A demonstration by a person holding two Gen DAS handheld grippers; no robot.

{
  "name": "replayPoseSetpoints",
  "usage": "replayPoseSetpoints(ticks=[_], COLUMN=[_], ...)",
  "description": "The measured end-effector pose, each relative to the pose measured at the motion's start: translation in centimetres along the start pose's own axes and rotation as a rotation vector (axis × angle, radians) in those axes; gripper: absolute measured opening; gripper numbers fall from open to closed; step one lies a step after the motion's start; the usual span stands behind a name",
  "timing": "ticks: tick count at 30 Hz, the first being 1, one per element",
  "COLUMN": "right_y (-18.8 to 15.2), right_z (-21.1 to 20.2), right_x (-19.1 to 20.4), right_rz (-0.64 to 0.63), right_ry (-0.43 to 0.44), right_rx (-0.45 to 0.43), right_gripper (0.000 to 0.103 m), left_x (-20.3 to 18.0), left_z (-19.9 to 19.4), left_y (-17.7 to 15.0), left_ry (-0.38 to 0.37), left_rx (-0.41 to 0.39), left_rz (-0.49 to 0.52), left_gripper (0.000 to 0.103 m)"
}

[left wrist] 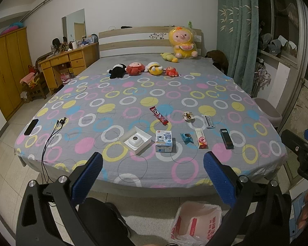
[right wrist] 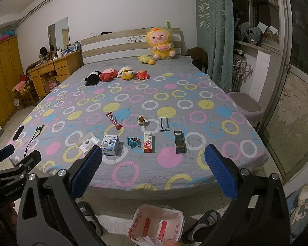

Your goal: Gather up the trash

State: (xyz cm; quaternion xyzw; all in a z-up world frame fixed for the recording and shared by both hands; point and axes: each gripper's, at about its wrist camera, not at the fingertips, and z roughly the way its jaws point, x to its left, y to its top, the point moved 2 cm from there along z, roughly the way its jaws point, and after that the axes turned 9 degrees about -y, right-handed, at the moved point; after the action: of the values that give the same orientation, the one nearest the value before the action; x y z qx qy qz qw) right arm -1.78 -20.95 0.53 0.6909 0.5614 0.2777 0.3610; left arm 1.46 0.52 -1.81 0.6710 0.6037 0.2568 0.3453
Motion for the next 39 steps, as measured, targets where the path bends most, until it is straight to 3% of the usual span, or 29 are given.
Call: replayPoseSetpoints(ticks=[39], right_y=[0.1], right_z=[-0.08], right_x=[-0.12], right_rz=[0.001], right_ry=[0.002], right_rx=[0.0], right_gripper=[0.098], left_x=[-0.23], left_z=[0.05], left_y=[0.16], left_ry=[0.002], left_rx=[0.007], left_rz=[-0.003], left_gripper=[0.096])
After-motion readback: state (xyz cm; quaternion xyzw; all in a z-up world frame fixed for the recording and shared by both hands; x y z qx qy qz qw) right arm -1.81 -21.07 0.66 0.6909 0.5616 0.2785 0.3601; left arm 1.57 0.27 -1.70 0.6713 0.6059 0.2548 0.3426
